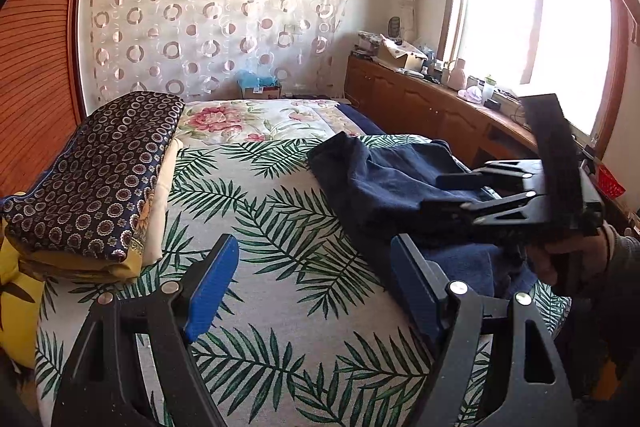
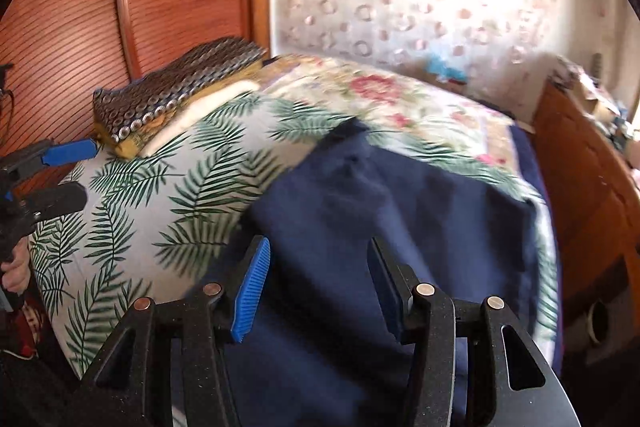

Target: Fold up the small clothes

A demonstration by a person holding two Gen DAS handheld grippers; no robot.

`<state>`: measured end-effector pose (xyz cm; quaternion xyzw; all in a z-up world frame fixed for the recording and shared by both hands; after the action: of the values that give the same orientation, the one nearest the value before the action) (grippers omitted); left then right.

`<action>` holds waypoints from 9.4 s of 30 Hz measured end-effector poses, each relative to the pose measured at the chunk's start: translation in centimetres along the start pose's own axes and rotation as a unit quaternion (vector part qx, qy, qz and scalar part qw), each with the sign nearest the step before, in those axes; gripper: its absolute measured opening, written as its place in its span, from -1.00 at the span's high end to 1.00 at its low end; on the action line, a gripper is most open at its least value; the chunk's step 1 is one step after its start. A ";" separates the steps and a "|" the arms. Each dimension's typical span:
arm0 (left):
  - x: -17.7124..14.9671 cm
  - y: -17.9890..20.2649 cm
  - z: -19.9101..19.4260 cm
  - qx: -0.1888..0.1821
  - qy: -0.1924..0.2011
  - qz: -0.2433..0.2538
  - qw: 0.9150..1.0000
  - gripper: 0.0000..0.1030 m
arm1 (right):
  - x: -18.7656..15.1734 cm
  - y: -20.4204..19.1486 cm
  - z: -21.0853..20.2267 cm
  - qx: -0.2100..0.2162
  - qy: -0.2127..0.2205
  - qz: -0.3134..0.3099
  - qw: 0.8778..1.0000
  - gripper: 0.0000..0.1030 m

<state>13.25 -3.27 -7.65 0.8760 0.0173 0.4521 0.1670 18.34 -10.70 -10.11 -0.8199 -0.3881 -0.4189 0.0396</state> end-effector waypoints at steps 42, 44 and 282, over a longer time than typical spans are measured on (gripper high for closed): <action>-2.0 1.0 1.6 -0.009 -0.035 0.007 0.999 -0.54 | 0.4 20.4 4.4 -0.175 -0.056 0.142 0.973 0.62; -2.1 1.2 1.6 -0.010 -0.036 0.008 0.999 -0.54 | 0.0 20.3 4.3 -0.174 -0.056 0.145 0.973 0.58; -9.9 -2.0 0.3 -0.043 -0.156 -0.002 0.987 0.86 | -13.2 0.2 -7.2 0.044 -0.012 0.134 0.990 0.82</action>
<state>7.89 -3.26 -16.27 0.9277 -0.0270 0.3101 0.2061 9.16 -21.61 -14.92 -0.8672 -0.2932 -0.3821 0.1269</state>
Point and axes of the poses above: each gripper's, at about its wrist camera, not at the fingertips, and z roughly the way its jaws point, y to its right, x to its top, the point moved 4 cm from there along z, roughly the way its jaws point, and after that the axes turned 12 degrees about -z, right-handed, at the moved point
